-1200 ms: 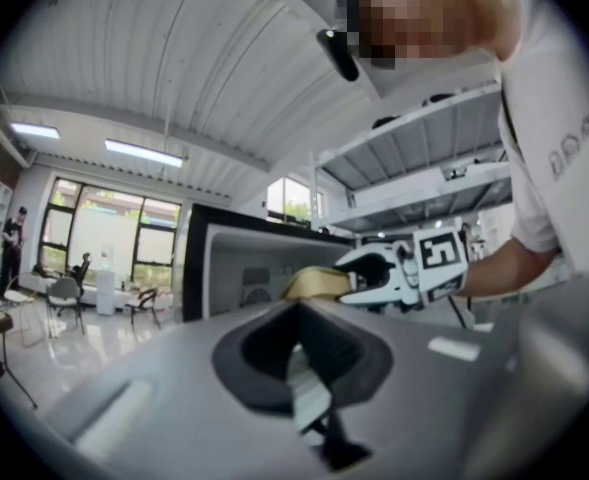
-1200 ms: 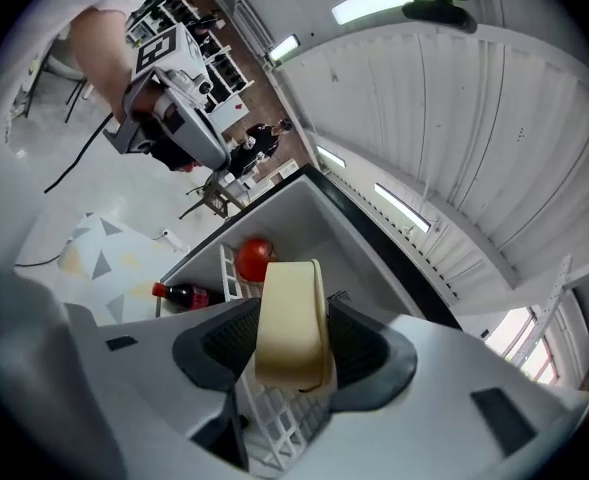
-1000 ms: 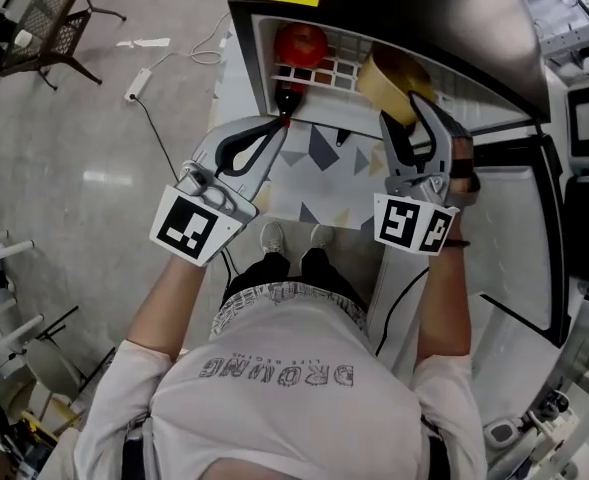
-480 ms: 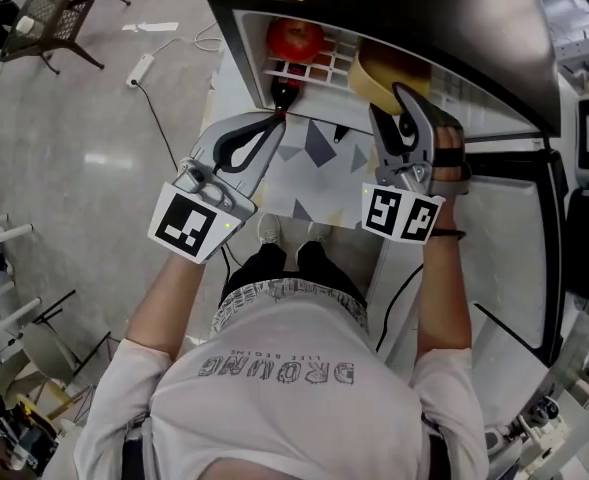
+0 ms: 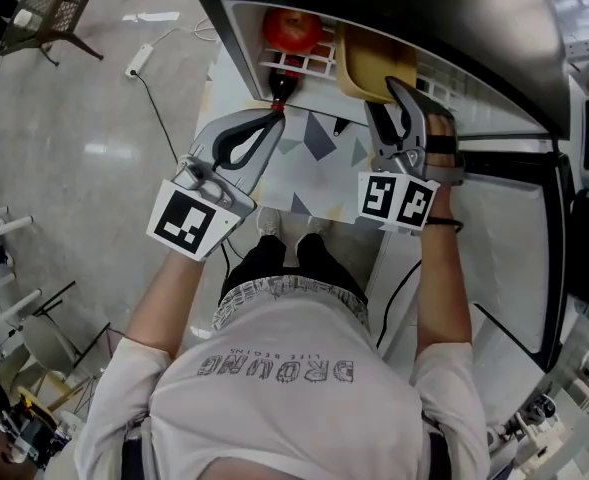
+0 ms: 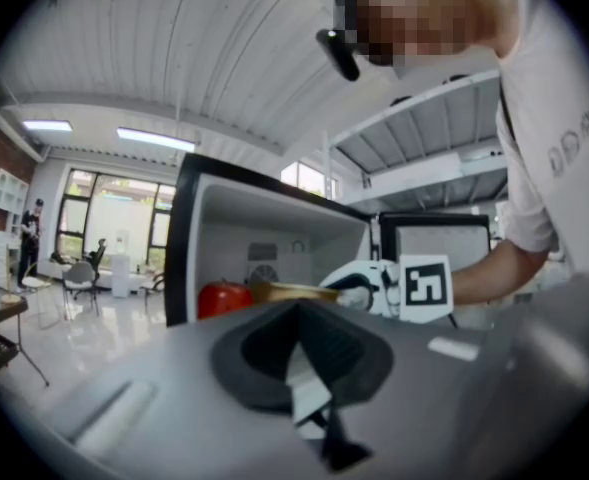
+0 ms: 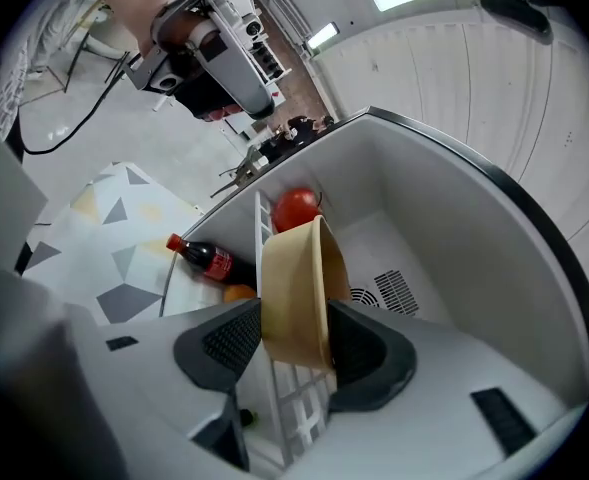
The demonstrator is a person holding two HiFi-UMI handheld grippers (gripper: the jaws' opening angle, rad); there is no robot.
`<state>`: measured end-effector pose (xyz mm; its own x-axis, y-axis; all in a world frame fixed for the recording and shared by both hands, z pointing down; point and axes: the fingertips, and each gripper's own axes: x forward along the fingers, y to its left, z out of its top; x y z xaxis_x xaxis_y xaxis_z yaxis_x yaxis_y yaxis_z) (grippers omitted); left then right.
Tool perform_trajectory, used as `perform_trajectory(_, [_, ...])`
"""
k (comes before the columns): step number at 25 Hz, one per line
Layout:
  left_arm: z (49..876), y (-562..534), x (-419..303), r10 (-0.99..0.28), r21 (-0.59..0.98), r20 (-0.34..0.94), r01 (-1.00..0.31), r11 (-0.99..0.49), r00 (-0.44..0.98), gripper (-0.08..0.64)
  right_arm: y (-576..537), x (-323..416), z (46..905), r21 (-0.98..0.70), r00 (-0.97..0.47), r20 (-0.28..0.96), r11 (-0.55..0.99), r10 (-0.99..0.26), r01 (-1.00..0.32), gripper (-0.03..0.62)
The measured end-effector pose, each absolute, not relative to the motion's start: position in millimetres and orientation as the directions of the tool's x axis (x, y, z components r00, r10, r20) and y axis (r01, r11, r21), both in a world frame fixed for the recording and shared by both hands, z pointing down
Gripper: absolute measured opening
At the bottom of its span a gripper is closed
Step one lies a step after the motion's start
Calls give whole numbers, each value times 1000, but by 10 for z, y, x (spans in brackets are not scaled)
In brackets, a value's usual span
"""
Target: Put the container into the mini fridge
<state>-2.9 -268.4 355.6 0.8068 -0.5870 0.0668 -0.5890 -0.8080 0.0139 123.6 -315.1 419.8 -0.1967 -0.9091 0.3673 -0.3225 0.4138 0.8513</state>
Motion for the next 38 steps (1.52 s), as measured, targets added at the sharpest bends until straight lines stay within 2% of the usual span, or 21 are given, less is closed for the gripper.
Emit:
perform_trajectory(19, [3633,-2723,-91,-597,25,77,-600,-800,799,8,-3256,1096,4286,802,-219,414,468,-884,-372,259])
perform_trajectory(31, [3474,-2641,-97,-580,-5,57,-581,-814,813,7,-2953,1108,3967,723,-258,354,438,-899,-535,258])
perform_trajectory(34, [3412,-2603,-79,-572,-16,48,-572,-820,819,7,-2867,1120,3839,693,-264,320,415,-910,-590,247])
perform_trajectory(36, [3373,-2575,-72,-566,-23,44,-566,-824,823,8,-2807,1135,3747,675,-265,293,395,-919,-623,193])
perform_trajectory(38, [3342,-2548,-70,-562,-28,42,-561,-827,826,8,-2750,1147,3664,656,-266,273,381,-924,-652,178])
